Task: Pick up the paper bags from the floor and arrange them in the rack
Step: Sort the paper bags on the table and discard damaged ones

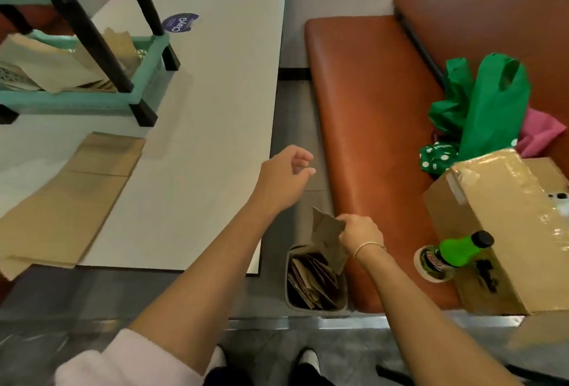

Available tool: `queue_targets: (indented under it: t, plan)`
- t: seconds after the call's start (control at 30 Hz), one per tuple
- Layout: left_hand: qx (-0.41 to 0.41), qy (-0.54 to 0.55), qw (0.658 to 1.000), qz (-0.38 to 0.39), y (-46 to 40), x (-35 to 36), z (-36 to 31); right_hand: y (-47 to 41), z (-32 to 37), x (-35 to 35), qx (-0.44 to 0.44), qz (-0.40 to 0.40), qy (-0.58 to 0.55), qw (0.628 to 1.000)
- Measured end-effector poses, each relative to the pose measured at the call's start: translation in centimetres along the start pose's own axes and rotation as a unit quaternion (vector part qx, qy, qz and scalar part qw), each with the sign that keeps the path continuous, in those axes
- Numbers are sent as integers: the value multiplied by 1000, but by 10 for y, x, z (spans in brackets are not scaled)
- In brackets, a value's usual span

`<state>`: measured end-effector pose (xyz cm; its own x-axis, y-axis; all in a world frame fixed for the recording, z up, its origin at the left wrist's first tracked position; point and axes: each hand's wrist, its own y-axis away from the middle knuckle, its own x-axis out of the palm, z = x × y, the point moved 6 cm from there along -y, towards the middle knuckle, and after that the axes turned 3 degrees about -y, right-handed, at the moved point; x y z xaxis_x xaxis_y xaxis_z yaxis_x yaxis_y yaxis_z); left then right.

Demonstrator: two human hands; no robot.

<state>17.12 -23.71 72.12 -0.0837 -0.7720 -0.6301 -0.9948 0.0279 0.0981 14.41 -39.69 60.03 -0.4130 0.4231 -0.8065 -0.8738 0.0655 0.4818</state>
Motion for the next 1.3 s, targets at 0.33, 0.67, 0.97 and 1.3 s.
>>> queue_targets:
  t: [0.33,0.67,0.97,1.3]
  plan:
    - [23,-3,998,-55,-2,0,22,-29,-22,102,-14,56,61,996]
    - [7,14,997,-73,6,-8,39,-32,-8,95,0,74,44,996]
    - [-66,-22,992,-108,3,-83,58,-17,97,-38,-99,-85,-17,991]
    - [-328,-201,904,-185,19,-226,187,26,235,-83,-226,-139,-30,964]
